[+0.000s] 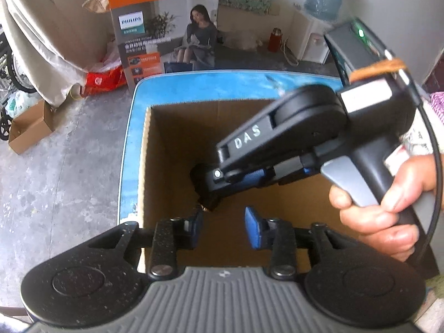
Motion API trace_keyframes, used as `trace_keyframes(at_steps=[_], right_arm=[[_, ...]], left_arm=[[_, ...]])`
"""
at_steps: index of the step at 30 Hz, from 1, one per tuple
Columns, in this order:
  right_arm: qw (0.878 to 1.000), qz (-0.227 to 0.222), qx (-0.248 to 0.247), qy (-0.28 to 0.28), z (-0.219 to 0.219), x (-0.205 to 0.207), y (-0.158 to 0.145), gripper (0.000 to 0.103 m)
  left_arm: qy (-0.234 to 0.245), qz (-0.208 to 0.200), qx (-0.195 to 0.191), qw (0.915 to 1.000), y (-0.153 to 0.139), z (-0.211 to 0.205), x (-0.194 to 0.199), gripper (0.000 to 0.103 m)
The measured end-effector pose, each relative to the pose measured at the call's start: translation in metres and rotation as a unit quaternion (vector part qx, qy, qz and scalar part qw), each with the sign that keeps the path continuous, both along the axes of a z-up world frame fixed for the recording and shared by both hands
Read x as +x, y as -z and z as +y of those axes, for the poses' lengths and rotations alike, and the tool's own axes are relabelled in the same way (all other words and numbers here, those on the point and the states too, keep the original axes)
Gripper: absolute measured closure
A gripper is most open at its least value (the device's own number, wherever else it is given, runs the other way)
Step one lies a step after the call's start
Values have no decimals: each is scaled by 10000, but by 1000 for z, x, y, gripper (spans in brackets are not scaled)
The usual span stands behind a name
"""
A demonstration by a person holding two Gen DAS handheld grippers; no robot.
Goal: Organize rigid objects
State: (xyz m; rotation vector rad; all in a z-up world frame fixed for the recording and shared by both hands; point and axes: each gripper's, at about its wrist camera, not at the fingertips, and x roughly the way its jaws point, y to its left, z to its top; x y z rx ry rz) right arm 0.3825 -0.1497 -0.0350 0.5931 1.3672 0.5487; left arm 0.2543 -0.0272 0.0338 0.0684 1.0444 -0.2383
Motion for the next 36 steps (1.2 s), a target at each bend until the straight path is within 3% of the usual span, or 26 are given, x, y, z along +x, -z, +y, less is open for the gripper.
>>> trace_keyframes(at_steps=[5, 12, 17, 21, 24, 26, 32, 36], right_arm=[[9998, -87, 88, 162, -17, -9, -8, 81], [9977, -418, 300, 440, -60, -43, -42, 78], [9967, -599, -20, 548, -79, -62, -55, 75], [9972, -214, -528, 486, -78, -69, -39, 72], [9963, 127, -814, 235, -74, -77, -29, 60], [9953, 346, -907, 36, -70, -81, -23, 52], [9868, 1175, -1037, -405, -47, -80, 6, 47], [9883, 1179, -916, -306, -27, -61, 14, 46]], left_arm=[[23, -218, -180, 9996, -18, 0, -14, 56], [139, -620, -426, 9971, -48, 1, -45, 43], [184, -816, -599, 9947, -60, 4, -71, 36], [107, -981, -737, 9924, -64, 13, -95, 34], [44, -1113, -800, 9906, -64, 23, -113, 33], [-11, -1195, -826, 9894, -64, 31, -123, 31], [-183, -1284, -868, 9877, -54, 52, -137, 31], [-295, -1233, -994, 9869, -47, 66, -139, 31]])
